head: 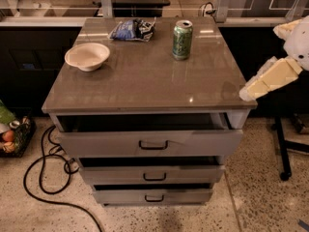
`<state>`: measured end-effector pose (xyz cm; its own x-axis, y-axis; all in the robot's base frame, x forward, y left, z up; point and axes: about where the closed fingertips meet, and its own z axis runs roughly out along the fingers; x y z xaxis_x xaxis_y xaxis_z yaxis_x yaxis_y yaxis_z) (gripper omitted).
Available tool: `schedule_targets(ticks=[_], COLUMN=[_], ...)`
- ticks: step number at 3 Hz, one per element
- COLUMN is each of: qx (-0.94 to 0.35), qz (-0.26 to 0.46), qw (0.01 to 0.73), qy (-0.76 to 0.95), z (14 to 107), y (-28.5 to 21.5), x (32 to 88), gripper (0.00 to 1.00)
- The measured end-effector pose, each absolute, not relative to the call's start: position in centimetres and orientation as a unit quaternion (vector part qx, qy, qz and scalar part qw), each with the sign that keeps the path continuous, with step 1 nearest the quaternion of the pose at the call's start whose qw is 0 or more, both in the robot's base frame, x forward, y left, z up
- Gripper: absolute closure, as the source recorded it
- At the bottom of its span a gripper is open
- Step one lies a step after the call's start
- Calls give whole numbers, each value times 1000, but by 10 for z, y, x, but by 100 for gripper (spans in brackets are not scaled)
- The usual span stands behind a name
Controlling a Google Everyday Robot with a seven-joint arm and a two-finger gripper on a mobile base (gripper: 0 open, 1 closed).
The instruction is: Place green can into paper bowl
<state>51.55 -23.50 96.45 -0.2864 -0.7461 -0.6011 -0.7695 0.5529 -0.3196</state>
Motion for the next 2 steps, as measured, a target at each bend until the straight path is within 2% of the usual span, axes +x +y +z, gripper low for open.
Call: schedule_targets(ticks=[2], qx=[-391], qz=[39], qw=[511], qy=[765], z=[964], y=[-240], x=[590], gripper=[0])
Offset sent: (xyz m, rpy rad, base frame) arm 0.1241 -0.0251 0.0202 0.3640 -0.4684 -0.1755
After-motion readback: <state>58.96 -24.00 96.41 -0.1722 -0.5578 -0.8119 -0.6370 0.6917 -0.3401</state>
